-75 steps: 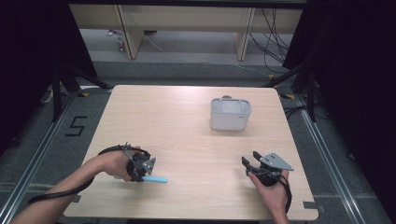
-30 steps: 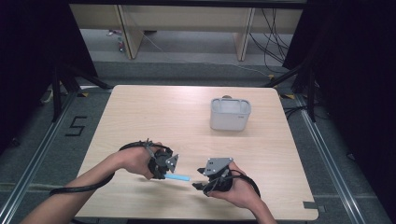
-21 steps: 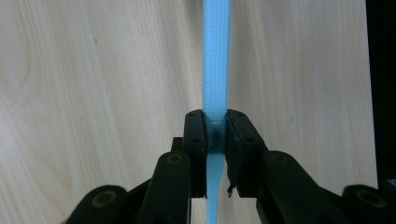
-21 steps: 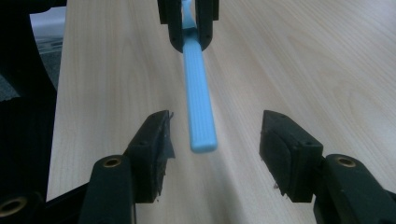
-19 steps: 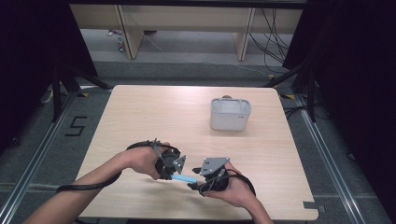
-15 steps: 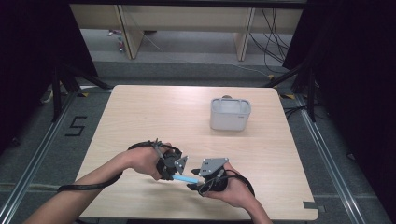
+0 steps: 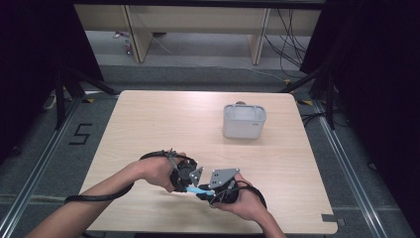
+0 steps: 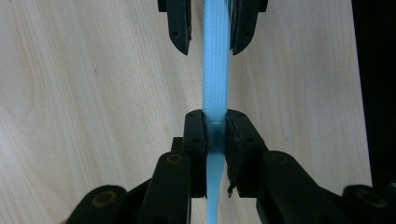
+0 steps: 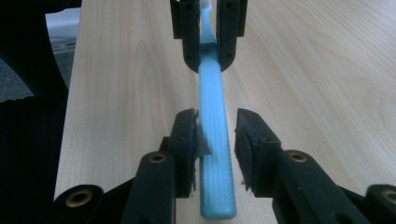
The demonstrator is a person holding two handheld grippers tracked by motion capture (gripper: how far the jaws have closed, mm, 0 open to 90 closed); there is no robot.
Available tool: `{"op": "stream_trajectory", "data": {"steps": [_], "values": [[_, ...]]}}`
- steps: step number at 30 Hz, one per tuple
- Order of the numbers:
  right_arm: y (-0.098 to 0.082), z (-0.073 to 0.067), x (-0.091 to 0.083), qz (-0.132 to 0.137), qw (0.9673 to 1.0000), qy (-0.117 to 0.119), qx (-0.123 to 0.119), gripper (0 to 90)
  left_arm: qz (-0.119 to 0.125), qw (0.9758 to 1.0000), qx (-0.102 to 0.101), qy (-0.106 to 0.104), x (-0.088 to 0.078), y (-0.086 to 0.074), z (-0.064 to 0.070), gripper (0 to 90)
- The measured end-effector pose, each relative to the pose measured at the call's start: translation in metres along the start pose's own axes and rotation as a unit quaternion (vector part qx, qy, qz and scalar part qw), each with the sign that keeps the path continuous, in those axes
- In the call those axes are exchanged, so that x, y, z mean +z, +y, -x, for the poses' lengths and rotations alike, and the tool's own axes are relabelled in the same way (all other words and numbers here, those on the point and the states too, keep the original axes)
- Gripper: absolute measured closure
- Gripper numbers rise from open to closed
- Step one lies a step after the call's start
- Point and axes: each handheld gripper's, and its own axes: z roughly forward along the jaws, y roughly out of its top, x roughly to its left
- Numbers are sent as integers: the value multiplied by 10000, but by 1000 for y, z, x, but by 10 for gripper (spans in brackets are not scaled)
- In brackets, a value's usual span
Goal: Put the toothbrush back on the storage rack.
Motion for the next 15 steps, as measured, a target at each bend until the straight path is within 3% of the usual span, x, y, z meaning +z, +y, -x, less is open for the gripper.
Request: {"op": "stream_trajectory", "data": {"steps": [4,5,12,13,15], "values": [[1,1,-1,74,10000,26,-7,741,7,10000,-10,9,1,1,1,783],[1,-1,-1,59,9999,75,106,772,-1,10000,5,27,1,1,1,783],[1,-1,-3,73,9999,57,53,786,19,10000,10,39,0,1,1,778],[1,-2,-3,80,10000,31,47,787,-35,9999,93,131,-3,1,-1,778],[1,-1,-5,91,9999,-40,23,788,225,9992,-75,329,-6,0,1,745]]}}
